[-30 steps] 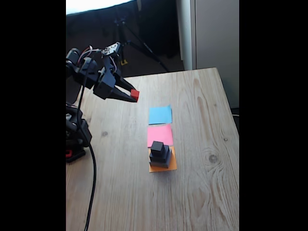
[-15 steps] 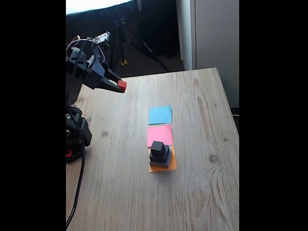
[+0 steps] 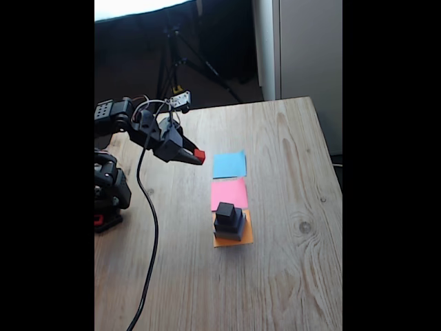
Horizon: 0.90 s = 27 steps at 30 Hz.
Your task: Tower of hanoi
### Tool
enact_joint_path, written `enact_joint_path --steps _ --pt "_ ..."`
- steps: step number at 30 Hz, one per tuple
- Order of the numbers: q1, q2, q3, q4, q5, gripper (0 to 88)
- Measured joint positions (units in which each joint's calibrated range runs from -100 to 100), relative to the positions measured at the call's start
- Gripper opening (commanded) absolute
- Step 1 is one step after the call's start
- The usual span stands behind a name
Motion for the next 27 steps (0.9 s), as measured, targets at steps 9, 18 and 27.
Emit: enact_joint_path --steps 9,18,27 --pt "-1.55 2.14 19.38 -23.7 0.69 1.1" --pt "-1.24 13.34 30.16 -51.64 0.69 1.7" --pt "0.31 27.96 30.16 -69.18 0.69 2.1"
